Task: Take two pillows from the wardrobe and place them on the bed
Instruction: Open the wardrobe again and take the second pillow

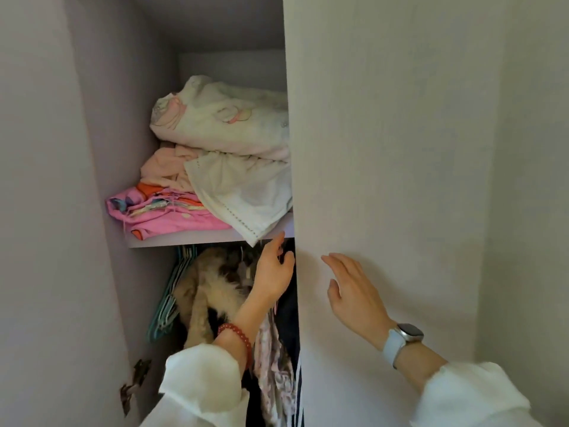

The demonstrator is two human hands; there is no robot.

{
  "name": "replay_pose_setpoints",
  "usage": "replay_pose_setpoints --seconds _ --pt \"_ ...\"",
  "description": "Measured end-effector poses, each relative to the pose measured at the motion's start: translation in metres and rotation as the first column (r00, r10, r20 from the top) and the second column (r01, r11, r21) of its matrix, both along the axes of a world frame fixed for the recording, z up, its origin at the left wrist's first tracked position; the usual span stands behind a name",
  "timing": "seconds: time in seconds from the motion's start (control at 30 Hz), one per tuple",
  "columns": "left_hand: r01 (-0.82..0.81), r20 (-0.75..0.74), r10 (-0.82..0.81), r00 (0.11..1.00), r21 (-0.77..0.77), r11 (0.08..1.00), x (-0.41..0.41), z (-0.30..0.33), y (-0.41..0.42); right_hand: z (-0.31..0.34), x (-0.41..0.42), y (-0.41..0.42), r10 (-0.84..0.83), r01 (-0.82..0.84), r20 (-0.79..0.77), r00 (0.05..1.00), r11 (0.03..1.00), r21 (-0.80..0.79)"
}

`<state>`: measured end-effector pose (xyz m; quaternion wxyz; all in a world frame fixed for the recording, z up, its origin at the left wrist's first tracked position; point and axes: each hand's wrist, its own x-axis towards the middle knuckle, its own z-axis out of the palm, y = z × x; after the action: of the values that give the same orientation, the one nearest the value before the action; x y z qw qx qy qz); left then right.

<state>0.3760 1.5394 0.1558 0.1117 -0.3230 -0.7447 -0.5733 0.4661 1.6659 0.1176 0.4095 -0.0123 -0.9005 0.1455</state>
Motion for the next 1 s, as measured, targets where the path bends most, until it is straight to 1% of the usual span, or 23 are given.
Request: replay_pose_setpoints --seconds 0.07,0.13,0.2,0.3,0.37,0.43,0.5,0.6,0.7,0.8,0.9,1.0 --pt "0.161 0.037 -0.162 0.986 0.030 0.986 -0.005 0.005 0.017 -0.005 -0.003 0.006 -0.039 0.039 0.003 0.999 0.999 -0.008" --pt "0.279 0.015 -0.281 0.960 0.079 0.957 -0.008 0.008 0.025 -0.010 -0.003 0.010 -0.082 0.082 0.003 0.997 0.996 -0.031" --pt "0.314 -0.046 -0.311 0.949 0.119 0.942 -0.010 0.007 0.025 -0.016 0.000 0.011 -0.117 0.117 0.001 0.993 0.991 -0.058" --pt "0.335 -0.167 -0.312 0.935 0.128 0.934 -0.003 -0.001 0.015 -0.021 0.013 0.006 -0.151 0.147 -0.024 0.988 0.982 -0.115" --pt "0.357 -0.190 -0.333 0.923 0.107 0.928 0.010 -0.008 0.007 -0.022 0.025 -0.001 -0.160 0.148 -0.079 0.984 0.979 -0.140" --pt "0.414 -0.220 -0.388 0.895 0.084 0.906 0.029 -0.015 -0.002 -0.022 0.043 -0.011 -0.159 0.136 -0.141 0.977 0.978 -0.160" --pt "0.501 -0.265 -0.469 0.843 0.064 0.863 0.049 -0.018 -0.011 -0.021 0.063 -0.018 -0.156 0.120 -0.200 0.967 0.976 -0.179" --pt "0.635 -0.305 -0.600 0.740 0.020 0.773 0.079 -0.014 -0.016 -0.017 0.096 -0.022 -0.184 0.118 -0.302 0.935 0.967 -0.225" --pt "0.700 -0.374 -0.651 0.660 -0.006 0.714 0.102 -0.011 -0.008 -0.012 0.132 -0.025 -0.221 0.121 -0.391 0.893 0.957 -0.263" --pt "0.760 -0.416 -0.702 0.578 -0.039 0.649 0.127 -0.013 0.011 -0.008 0.173 -0.025 -0.216 0.104 -0.397 0.892 0.953 -0.285" --pt "0.773 -0.464 -0.721 0.515 -0.112 0.624 0.158 -0.016 0.041 -0.006 0.212 -0.022 -0.209 0.118 -0.367 0.906 0.960 -0.255" --pt "0.769 -0.543 -0.719 0.434 -0.193 0.609 0.190 -0.013 0.077 -0.004 0.244 -0.008 -0.295 0.177 -0.383 0.876 0.933 -0.314"
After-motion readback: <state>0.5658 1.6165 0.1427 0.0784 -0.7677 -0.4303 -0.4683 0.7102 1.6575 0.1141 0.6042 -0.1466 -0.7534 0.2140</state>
